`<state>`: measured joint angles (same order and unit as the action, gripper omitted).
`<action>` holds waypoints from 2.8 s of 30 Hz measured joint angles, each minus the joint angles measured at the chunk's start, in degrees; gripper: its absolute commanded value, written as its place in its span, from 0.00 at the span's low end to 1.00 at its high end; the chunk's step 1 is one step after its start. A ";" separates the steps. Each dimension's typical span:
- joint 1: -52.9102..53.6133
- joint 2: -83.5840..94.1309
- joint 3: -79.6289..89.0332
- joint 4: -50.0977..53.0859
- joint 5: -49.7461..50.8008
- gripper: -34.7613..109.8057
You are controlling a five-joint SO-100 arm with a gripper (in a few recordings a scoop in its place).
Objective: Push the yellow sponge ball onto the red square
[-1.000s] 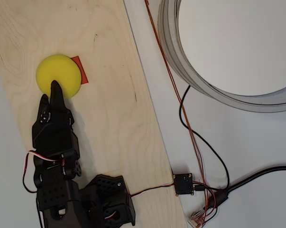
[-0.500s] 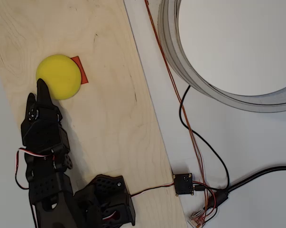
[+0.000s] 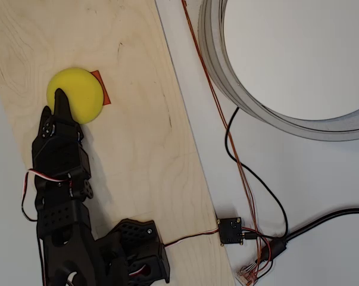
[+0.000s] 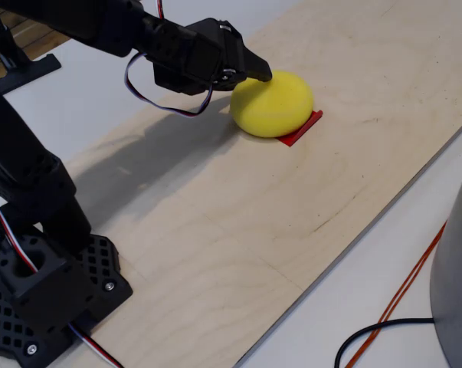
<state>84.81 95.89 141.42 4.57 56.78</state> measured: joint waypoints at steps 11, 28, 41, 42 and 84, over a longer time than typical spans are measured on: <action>2.72 -1.14 -0.70 -0.79 -0.44 0.37; 5.71 -1.85 -0.70 -1.76 -0.62 0.37; 5.45 -2.02 -0.53 -2.81 -0.53 0.37; 5.45 -2.02 -0.53 -2.81 -0.53 0.37; 6.33 9.84 2.64 -2.81 -2.46 0.37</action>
<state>91.14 105.73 144.05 1.76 54.32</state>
